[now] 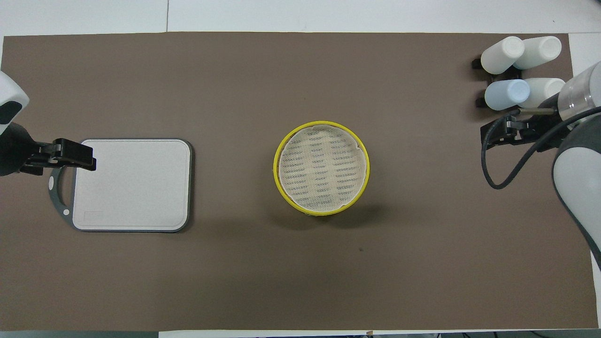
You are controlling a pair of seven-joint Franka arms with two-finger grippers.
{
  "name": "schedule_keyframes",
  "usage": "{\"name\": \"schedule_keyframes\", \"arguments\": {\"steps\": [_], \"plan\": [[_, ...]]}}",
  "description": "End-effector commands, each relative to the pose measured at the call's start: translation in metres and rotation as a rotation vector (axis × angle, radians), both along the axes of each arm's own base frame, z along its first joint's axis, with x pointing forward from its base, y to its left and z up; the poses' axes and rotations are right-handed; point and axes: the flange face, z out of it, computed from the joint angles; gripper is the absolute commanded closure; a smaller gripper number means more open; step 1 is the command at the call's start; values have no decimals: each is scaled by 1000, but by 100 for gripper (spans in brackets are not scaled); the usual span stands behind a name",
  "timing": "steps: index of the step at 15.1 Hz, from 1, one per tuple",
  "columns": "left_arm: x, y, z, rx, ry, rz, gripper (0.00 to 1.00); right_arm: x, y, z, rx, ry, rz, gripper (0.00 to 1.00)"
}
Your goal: Place bun in steamer
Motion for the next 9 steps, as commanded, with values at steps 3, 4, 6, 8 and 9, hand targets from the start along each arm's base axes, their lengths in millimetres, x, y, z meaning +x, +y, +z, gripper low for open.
{"name": "schedule_keyframes", "arguments": {"steps": [3, 4, 6, 8, 9], "plan": [[-1, 0, 7, -10, -16, -12, 0, -5, -17, 8, 20, -27, -6, 0], [-1, 0, 7, -10, -16, -12, 0, -5, -16, 8, 20, -29, -5, 0], [-1, 0, 7, -10, -16, -12, 0, -6, -14, 10, 21, -32, -3, 0], [-1, 0, 7, -10, -15, -10, 0, -7, -15, 12, 19, -35, -3, 0], [-1, 0, 7, -10, -15, -12, 0, -7, -15, 12, 19, -35, -3, 0]]}}
